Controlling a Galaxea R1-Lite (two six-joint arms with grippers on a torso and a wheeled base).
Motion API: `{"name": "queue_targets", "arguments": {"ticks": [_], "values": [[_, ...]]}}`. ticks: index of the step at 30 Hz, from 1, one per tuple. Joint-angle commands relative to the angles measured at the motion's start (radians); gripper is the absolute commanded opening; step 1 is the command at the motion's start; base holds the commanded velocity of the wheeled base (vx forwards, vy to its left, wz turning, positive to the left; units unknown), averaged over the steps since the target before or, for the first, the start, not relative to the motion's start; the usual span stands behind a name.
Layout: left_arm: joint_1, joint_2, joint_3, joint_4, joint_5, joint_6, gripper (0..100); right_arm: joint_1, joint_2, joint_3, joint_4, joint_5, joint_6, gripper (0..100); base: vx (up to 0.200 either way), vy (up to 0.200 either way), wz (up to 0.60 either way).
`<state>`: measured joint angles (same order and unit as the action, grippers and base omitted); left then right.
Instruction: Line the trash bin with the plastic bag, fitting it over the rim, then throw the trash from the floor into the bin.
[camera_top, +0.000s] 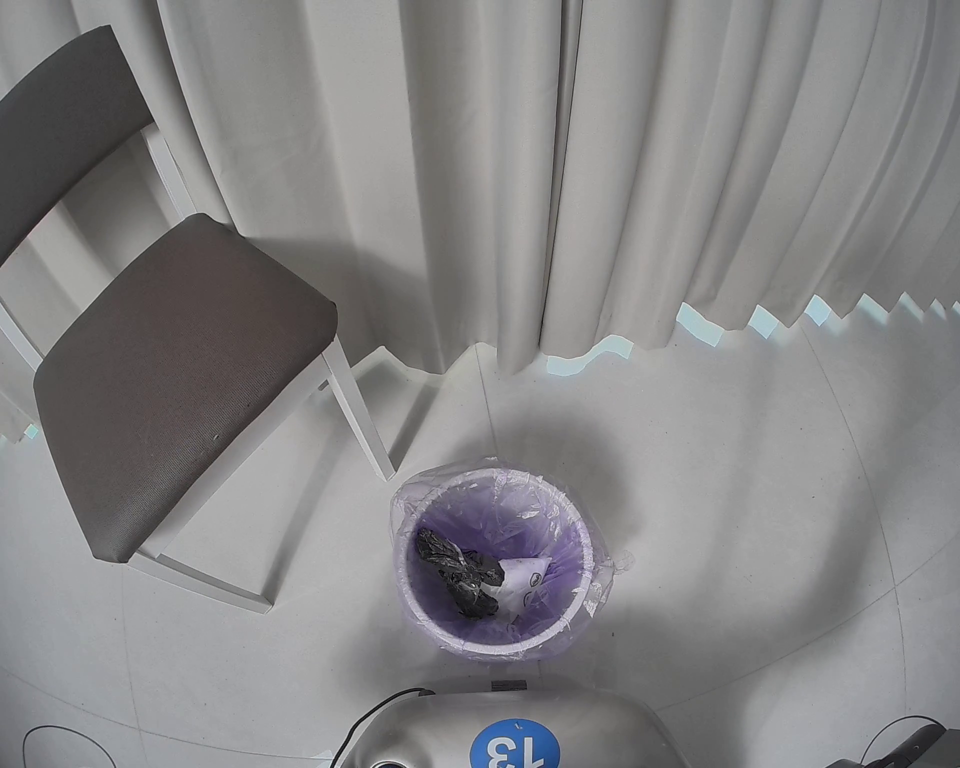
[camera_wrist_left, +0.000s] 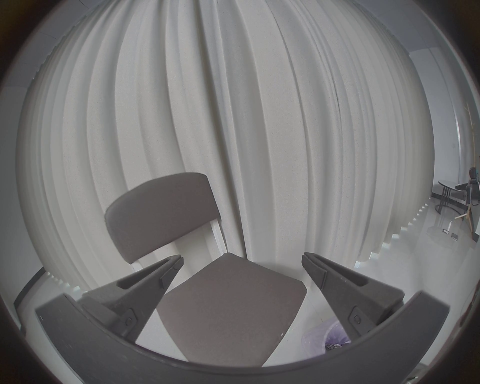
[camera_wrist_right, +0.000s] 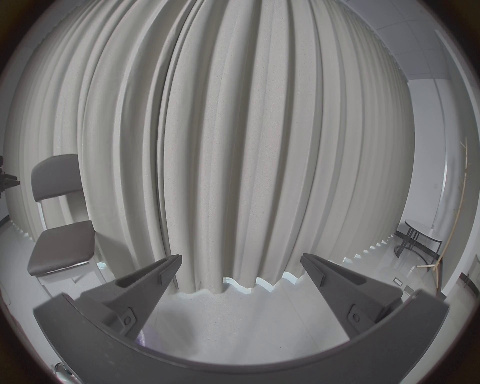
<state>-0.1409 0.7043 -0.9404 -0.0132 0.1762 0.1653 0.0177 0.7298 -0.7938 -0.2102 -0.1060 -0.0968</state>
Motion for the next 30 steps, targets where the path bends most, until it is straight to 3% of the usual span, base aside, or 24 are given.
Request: {"name": "queue_targets", "arguments": {"ticks": [1,6,16,20,25,30], "values": [[-0.005,-0.192,-0.081,0.108,0.002,0.002,100,0.034,-0.196,-0.091,0.115,0.009,0.0,100,0.0,0.0,0.0],[-0.008,-0.264,-0.084,0.177,0.0,0.002,100,0.076,-0.311,-0.105,0.241,-0.003,0.0,100,0.0,0.0,0.0],[-0.005,-0.313,-0.083,0.187,0.023,0.01,100,0.059,-0.513,-0.113,0.413,-0.011,-0.001,100,0.0,0.0,0.0],[0.0,-0.374,-0.093,0.266,0.029,0.01,100,0.047,-0.604,-0.125,0.517,-0.014,-0.004,100,0.0,0.0,0.0],[-0.002,-0.442,-0.129,0.417,0.029,0.01,100,-0.002,-0.693,-0.11,0.58,0.009,-0.008,100,0.0,0.0,0.0],[0.003,-0.459,-0.163,0.449,0.026,0.01,100,-0.016,-0.725,-0.114,0.624,0.072,0.002,100,0.0,0.0,0.0]]}}
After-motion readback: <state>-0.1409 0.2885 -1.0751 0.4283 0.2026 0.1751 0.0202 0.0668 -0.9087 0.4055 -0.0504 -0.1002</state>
